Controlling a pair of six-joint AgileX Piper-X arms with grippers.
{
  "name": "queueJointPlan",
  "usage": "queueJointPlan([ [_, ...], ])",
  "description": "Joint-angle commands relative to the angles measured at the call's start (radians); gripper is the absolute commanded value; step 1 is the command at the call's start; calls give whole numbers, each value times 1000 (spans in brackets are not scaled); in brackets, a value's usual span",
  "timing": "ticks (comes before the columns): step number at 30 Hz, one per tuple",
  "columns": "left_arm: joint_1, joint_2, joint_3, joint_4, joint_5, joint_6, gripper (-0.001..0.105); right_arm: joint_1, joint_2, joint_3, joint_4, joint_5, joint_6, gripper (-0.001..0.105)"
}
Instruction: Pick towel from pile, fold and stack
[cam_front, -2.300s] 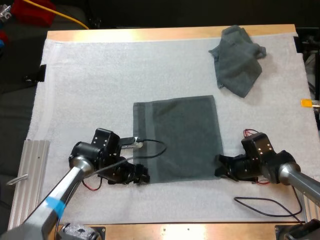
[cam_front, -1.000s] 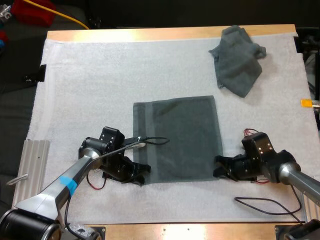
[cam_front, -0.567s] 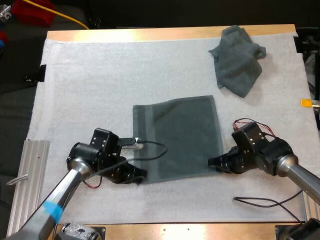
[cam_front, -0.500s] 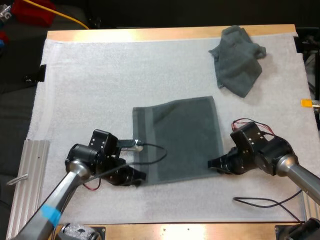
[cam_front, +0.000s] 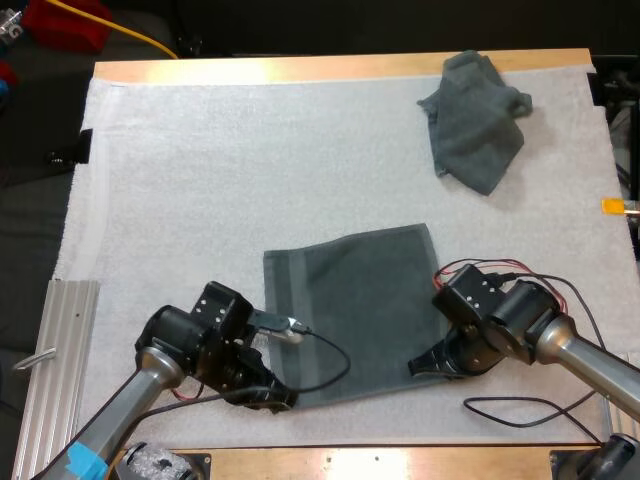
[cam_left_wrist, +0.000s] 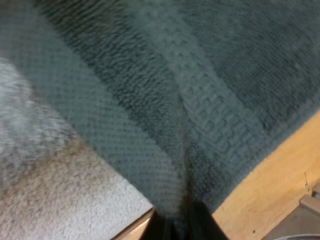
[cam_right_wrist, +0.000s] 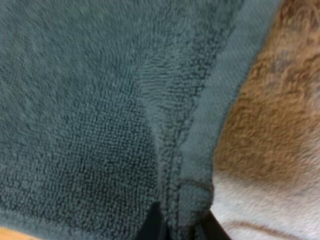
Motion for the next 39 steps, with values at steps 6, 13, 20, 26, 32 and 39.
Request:
queueJointPlan([
  [6, 41, 19, -6, -65, 49, -4, 0, -17, -5, -3, -53, 24, 88, 2],
  [13, 186, 158, -6, -174, 259, -27, 0, -73, 1, -3, -143, -8, 221, 2],
  [20, 316, 233, -13, -324, 444, -123, 0, -204, 40, -3, -242, -171, 320, 2],
  [26, 365, 285, -16, -427, 498, -216, 0, -282, 129, -3, -390, -301, 455, 2],
  [32, 394, 328, -16, -560, 516, -333, 0, -335, 192, -3, -530, -352, 570, 2],
  [39, 437, 336, -16, -680, 486, -442, 0, -379, 251, -3, -647, -387, 651, 2],
])
